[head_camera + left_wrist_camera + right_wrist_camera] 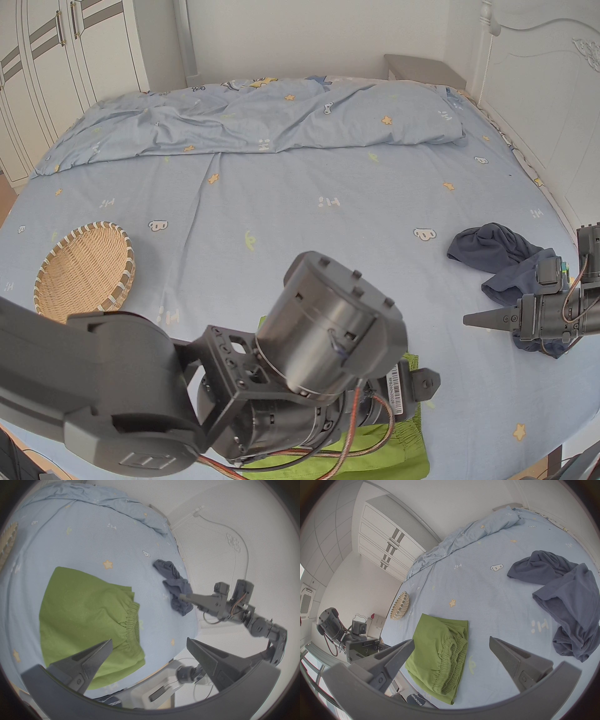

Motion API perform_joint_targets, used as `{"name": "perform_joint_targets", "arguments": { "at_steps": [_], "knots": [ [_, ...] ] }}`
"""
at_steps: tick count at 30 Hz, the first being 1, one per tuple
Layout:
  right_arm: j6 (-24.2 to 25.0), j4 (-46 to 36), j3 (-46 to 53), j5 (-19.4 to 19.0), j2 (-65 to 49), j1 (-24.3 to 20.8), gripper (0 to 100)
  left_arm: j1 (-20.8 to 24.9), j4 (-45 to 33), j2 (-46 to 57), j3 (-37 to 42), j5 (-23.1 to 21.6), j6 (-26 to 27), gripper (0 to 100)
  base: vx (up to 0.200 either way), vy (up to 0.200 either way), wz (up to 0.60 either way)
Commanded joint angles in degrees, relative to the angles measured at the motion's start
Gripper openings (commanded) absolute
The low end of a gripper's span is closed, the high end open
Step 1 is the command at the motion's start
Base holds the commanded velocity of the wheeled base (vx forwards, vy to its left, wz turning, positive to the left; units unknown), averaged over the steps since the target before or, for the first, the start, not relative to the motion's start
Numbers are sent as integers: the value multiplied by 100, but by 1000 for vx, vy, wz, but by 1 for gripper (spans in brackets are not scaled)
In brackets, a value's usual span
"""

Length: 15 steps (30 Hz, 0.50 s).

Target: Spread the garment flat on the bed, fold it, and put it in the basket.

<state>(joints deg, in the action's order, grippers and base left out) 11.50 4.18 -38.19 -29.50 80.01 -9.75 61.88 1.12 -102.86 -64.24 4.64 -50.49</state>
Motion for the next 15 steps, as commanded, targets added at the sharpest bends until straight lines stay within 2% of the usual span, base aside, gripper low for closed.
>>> {"name": "perform_joint_targets", "arguments": {
  "at_steps": [1,4,6,7,8,9,10,12,14,15],
  "knots": [
    [-7,4,14,-3,41,-18,100,-9,354,-173,123,10,-277,100,0,0,0],
    [-16,30,40,-3,41,-18,100,-159,459,-111,255,-7,-488,100,0,0,0],
    [-7,30,31,-3,24,-9,100,-677,477,38,422,-113,-611,100,0,0,0],
    [-7,30,31,-3,15,-18,100,-791,477,91,457,-157,-611,100,0,0,0],
    [2,21,22,-3,-11,-27,100,-1161,468,258,615,-394,-611,100,0,0,0],
    [2,21,22,-3,-20,-27,100,-1275,468,311,668,-491,-611,100,0,0,0],
    [2,4,14,-12,-47,-27,100,-1741,468,487,958,-948,-611,100,0,0,0],
    [2,-14,5,-21,-170,-35,100,-2338,503,724,1476,-1713,-549,100,0,0,0],
    [19,-23,5,-29,-328,-44,100,-2760,582,785,1845,-2275,-435,100,0,0,0],
    [28,-23,14,-29,-337,-53,100,-2795,600,785,1889,-2319,-409,100,0,0,0]
  ]
}}
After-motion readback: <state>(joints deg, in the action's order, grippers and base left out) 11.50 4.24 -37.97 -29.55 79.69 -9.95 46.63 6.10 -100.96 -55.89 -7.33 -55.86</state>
